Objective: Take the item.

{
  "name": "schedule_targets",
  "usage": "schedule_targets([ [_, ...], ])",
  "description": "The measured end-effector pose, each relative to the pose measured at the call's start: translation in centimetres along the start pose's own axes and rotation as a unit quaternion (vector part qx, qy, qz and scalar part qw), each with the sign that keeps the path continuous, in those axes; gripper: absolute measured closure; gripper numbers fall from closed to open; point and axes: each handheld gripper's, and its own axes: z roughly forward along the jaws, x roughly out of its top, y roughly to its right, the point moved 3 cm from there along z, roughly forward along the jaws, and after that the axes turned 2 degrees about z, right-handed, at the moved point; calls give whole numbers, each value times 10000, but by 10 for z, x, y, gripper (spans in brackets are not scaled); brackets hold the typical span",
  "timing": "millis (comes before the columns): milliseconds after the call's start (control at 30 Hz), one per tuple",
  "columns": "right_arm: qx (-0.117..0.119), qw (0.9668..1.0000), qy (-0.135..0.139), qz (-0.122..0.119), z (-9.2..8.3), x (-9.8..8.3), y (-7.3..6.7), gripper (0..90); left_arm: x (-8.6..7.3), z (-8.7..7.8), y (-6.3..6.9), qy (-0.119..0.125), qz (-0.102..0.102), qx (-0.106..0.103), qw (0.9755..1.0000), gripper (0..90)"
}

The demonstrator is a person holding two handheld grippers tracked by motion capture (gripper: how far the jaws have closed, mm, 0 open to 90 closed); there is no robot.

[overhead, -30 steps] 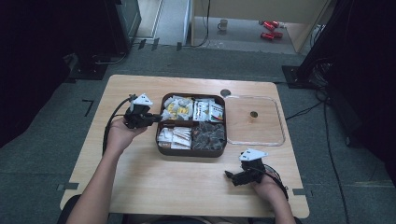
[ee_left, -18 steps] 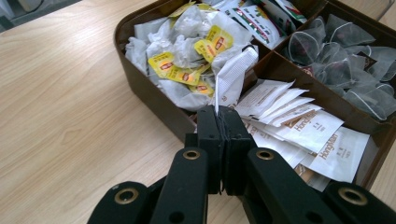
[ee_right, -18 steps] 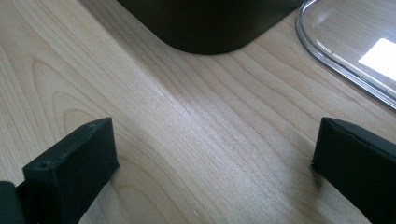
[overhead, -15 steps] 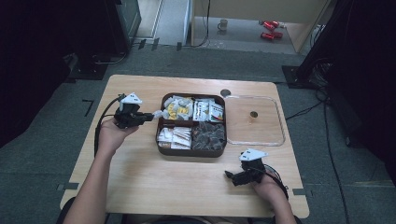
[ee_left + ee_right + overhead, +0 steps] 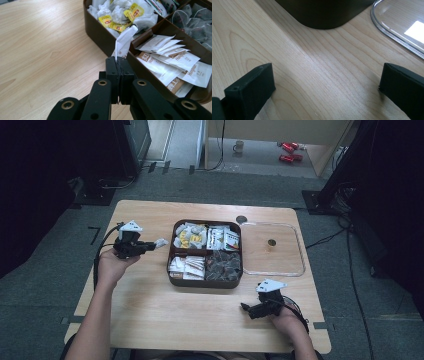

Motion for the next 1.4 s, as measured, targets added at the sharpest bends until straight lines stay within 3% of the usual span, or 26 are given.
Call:
schedule_targets([
  [500,-2,10000,-1,1,0,0,0,0,-23,13,-24,-342,-316,95,9989,894],
  [900,1,10000,1,-3,0,0,0,0,-35,38,-26,-838,-234,137,9961,891],
  [1400,0,10000,0,-1,0,0,0,0,-35,48,-24,-801,-280,59,9964,837],
])
